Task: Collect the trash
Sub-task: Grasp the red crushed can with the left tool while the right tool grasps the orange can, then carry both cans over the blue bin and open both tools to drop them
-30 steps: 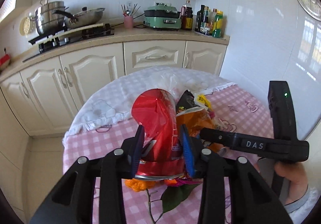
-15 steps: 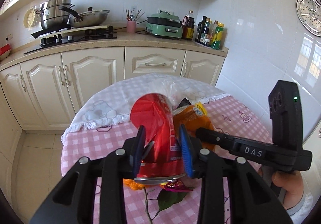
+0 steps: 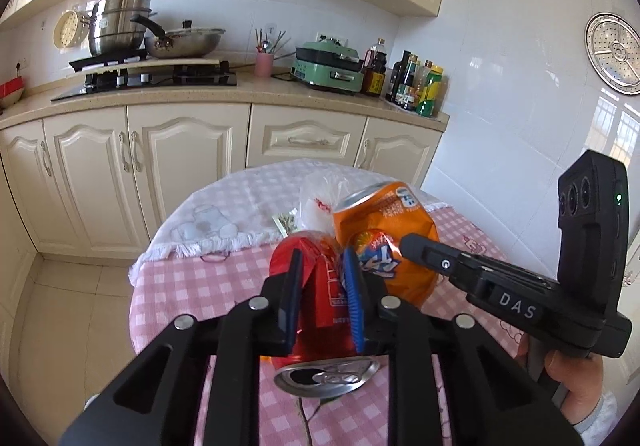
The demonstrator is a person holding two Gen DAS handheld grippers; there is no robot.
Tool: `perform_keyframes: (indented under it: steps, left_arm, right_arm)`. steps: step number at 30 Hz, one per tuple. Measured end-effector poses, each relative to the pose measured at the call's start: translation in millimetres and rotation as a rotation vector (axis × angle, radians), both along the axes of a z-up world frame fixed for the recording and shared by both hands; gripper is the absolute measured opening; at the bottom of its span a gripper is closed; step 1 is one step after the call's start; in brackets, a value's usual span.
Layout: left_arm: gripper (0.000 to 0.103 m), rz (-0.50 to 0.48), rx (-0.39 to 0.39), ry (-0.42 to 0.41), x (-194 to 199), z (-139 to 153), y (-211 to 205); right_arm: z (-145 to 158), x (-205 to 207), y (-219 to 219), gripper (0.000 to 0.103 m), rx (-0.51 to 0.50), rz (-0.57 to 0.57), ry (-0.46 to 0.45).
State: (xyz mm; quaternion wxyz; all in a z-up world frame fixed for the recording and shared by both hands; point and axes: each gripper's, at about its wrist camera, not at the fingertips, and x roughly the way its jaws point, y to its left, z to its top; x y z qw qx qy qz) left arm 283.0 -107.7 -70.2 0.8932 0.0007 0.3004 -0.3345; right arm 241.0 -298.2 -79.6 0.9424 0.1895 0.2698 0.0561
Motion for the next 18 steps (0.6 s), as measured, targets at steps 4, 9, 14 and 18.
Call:
perform_keyframes:
  steps: [4,9,14,18]
  left_arm:
    - [0.018,-0.004,0.083,0.04,-8,-9,3]
    - [0.018,-0.019,0.117,0.093,-7,-18,2]
    - [0.015,0.02,0.144,0.095,-5,-28,1]
    - [0.013,0.058,0.094,0.052,-12,-22,7]
  right_arm:
    - [-5,-3,8,0.01,-0.028,0.006,0.016]
    - [-9,-7,14,0.01,-0.062,0.009,0.019]
    - [-4,-14,16,0.01,-0.089,0.005,-0.007]
    - [6,-21,19,0.01,-0.111,0.0,-0.043]
